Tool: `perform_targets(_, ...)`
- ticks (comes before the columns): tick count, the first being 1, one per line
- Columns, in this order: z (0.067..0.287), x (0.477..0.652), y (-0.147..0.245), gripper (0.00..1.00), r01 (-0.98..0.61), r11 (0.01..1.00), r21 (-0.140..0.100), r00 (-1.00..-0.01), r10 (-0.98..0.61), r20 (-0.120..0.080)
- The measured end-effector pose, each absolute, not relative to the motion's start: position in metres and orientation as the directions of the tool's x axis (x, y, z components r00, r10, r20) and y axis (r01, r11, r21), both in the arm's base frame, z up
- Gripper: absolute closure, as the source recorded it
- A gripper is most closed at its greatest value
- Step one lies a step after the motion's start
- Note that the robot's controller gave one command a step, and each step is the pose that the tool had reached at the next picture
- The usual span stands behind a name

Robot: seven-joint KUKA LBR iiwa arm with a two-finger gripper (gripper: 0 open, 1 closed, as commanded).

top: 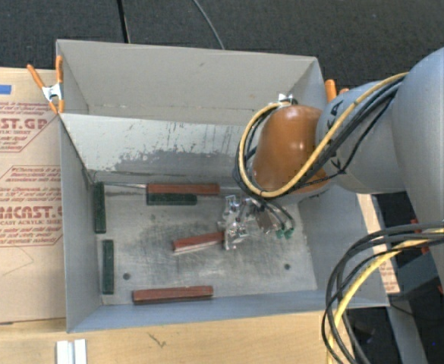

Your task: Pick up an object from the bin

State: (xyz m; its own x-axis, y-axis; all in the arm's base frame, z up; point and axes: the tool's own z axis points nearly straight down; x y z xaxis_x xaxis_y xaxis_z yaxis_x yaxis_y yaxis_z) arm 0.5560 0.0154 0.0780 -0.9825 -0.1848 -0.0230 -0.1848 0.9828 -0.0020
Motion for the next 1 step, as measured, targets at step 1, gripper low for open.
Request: perform_targets(1, 0.2304, 0.5626, 0.0042, 1.0, -0.293, 0.956, -0.002, -0.956, -0.293, -0.007)
